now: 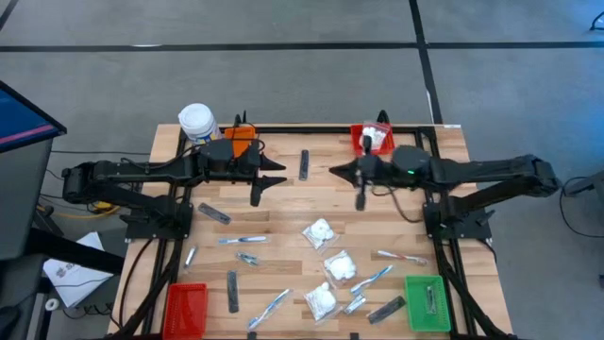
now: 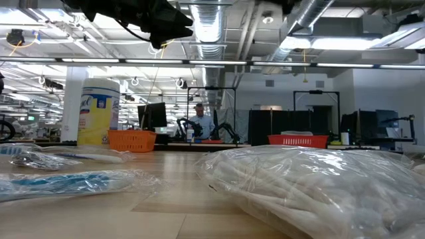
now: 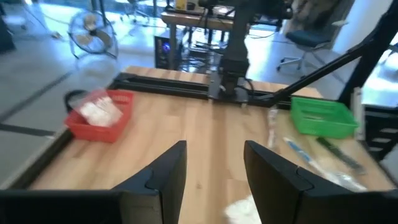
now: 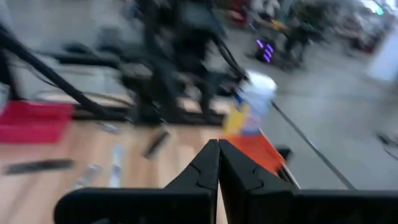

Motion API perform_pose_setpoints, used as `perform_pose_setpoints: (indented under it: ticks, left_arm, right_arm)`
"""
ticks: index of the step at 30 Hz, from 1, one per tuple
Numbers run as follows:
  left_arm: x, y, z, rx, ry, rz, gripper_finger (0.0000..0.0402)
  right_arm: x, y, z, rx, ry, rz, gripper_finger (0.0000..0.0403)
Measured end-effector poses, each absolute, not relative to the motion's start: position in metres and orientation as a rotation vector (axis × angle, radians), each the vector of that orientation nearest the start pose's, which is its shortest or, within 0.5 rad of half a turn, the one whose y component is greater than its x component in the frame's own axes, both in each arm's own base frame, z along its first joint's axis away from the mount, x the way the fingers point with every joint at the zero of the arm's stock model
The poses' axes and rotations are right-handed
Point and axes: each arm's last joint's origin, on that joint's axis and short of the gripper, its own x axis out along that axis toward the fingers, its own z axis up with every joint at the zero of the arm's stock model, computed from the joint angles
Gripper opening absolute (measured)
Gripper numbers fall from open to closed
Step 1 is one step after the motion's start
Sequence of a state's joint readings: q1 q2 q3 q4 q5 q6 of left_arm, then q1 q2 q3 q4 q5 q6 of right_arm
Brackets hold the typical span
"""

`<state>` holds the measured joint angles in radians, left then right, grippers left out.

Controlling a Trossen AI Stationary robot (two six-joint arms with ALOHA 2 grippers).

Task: Pick & Place Travel size toiletries
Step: Put the blue toothbrush into the orange bin

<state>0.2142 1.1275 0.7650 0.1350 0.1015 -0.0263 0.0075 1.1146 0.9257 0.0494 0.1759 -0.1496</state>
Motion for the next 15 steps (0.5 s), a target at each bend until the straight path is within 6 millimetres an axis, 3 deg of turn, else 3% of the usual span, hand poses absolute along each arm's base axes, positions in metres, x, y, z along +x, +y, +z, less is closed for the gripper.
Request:
perform_pose_setpoints:
  ticks: [8, 15]
  left_arm:
    - [0.248, 0.052, 0.291, -0.005, 0.201, 0.159, 0.0153]
    - [0.266, 0.048, 0.277, -0.032, 0.211, 0.110, 0.0153]
  right_arm:
    - [0.218, 0.040, 0.363, -0.238, 0.047, 0.034, 0.0001]
    - [0.219, 0.049, 0.364, -0.249, 0.020, 0.066, 0.0001]
